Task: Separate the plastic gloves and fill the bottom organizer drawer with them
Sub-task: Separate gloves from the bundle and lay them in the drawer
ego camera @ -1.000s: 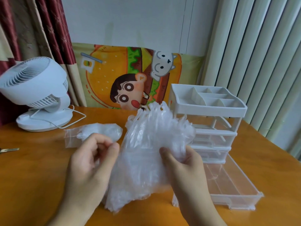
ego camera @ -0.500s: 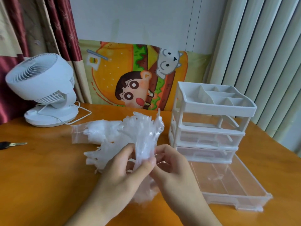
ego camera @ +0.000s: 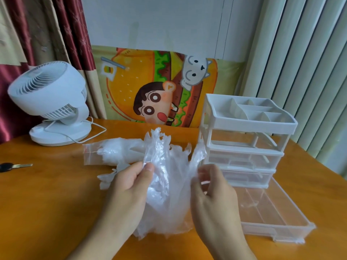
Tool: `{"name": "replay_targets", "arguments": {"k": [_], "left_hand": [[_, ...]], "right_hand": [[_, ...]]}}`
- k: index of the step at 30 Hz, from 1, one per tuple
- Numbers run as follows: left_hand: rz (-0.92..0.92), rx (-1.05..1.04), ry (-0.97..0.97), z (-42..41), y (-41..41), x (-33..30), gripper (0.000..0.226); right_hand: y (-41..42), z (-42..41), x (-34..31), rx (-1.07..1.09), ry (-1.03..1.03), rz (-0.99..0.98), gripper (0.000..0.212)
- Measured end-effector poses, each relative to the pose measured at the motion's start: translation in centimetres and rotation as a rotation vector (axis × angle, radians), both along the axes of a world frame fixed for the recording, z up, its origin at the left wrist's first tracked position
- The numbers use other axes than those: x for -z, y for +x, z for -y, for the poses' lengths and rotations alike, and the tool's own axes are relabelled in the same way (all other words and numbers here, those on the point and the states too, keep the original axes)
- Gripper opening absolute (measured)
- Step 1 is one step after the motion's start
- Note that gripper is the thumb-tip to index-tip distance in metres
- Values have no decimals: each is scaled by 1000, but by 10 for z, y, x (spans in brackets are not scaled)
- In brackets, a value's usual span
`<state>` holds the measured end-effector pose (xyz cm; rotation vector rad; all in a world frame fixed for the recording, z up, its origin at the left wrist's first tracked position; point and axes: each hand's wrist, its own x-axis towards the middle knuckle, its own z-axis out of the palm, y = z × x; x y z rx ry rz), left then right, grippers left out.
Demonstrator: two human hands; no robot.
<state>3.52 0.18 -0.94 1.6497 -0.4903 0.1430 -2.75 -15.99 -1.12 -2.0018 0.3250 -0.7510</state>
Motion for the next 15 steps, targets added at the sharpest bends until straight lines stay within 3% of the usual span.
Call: {"name": "replay_targets", "arguments": {"k": [4, 6, 9, 11, 15], "left_hand": [[17, 57, -8, 5, -3, 3, 54], [-10, 91, -12, 8, -4, 2, 48], [-94, 94, -55, 12, -9, 1, 28], [-113, 80, -45, 11, -10, 0, 26], [-34, 150, 83, 8, -6, 6, 45]], "right_hand": [[-6, -6, -8, 17, -312, 247, 6], [-6, -12, -7, -133, -329, 198, 12], [-2, -18, -3, -292, -96, 16, 13], [-1, -16, -3, -302, 40, -23, 8], [0, -8, -10, -279, 398, -37, 13]]}}
